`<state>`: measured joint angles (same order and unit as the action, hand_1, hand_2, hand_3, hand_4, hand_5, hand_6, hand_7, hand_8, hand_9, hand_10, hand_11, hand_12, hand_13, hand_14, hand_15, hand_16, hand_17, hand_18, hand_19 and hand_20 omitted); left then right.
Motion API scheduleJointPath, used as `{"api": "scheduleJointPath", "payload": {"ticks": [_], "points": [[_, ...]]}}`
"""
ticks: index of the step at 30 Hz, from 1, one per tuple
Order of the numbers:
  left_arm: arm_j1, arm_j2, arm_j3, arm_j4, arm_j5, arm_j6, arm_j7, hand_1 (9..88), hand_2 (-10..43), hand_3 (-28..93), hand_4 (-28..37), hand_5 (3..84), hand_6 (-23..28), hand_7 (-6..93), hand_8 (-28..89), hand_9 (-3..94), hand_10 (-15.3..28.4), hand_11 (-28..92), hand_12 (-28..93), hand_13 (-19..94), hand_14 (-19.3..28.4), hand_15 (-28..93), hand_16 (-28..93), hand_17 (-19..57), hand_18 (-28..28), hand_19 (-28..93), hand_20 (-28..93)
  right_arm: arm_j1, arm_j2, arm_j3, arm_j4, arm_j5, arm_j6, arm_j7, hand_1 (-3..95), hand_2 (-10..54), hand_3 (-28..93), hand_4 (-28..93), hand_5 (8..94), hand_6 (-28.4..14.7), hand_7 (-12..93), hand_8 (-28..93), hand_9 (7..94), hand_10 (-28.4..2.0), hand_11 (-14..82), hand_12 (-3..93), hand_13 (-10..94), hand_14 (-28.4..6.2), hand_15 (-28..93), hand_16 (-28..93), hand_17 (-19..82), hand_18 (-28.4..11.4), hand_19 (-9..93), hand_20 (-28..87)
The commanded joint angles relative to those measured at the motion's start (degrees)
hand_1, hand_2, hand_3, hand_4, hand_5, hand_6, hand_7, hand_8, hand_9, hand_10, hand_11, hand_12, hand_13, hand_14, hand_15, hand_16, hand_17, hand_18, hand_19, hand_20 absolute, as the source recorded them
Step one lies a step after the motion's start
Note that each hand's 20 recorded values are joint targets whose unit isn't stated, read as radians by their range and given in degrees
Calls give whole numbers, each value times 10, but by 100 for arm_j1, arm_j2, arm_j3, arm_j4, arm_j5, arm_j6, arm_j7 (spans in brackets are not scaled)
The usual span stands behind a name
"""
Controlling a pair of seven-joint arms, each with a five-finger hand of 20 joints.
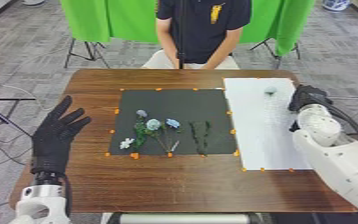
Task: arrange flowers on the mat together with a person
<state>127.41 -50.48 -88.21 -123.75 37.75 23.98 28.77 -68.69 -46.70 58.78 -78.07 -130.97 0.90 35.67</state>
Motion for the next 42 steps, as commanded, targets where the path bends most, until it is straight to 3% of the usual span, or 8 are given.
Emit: {"api": "scheduleJointPath", "payload": {"ticks": [1,12,19,23,25,26,32,42], "points": [[122,-45,-63,-26,-8,36,2,144,81,752,-283,346,41,125,-95,371,173,227,100,278,258,460,-64,-92,233,467,166,16,170,-27,-676,76,468,-298,618,-95,617,-283,822,55,212,-16,893,-50,150,383,766,-19,444,317,271,-154,770,312],[235,-62,-103,-69,-11,77,5,150,77,757,-283,346,41,125,-96,371,173,226,100,278,258,461,-65,-92,233,468,165,366,-120,-818,-1832,162,660,-1286,602,-95,647,-283,829,49,199,-9,897,-57,146,387,766,-28,451,319,265,-147,753,303],[211,-71,-74,-59,1,68,3,154,77,757,-283,346,41,126,-96,371,174,227,100,278,259,461,-66,-92,233,468,165,430,-753,-1353,-1738,-235,413,-1620,594,-95,655,-283,827,52,198,-7,890,-57,145,388,742,-30,455,325,245,-152,739,297],[190,-78,-73,-38,22,41,-61,154,77,757,-283,345,41,126,-96,370,174,227,100,278,259,462,-66,-92,233,468,165,253,-884,-1387,-1706,-486,276,-1673,590,-95,658,-283,827,53,198,-9,885,-58,144,385,734,-30,453,324,236,-154,727,292],[242,-80,-77,-57,-27,68,-8,154,76,759,-283,346,42,126,-96,370,174,227,99,278,259,462,-66,-92,233,468,165,299,-940,-1484,-1639,-505,192,-1668,588,-95,659,-283,826,53,199,-10,885,-58,144,384,731,-32,453,324,229,-156,721,290],[242,-105,-91,-56,6,41,-60,156,76,759,-283,346,42,126,-96,371,174,227,100,278,259,462,-66,-92,232,469,165,279,-947,-1502,-1642,-488,142,-1634,587,-95,660,-283,826,53,199,-10,884,-58,144,383,729,-31,453,324,227,-157,719,289],[204,-67,-69,-46,-7,46,-18,157,77,757,-283,346,42,125,-96,371,174,227,99,278,258,463,-66,-92,232,469,164,193,-904,-1617,-1701,-595,-142,-1625,576,-95,671,-283,824,59,201,-12,867,-59,130,373,702,-36,442,326,201,-162,685,273],[168,-98,-83,-38,73,-25,-186,159,78,757,-283,345,42,126,-96,370,173,229,99,278,258,463,-66,-92,232,469,164,92,-911,-1715,-1777,-767,-311,-1775,550,-95,680,-283,793,71,202,-38,774,-73,107,320,632,-59,435,279,168,-164,654,247]]}}
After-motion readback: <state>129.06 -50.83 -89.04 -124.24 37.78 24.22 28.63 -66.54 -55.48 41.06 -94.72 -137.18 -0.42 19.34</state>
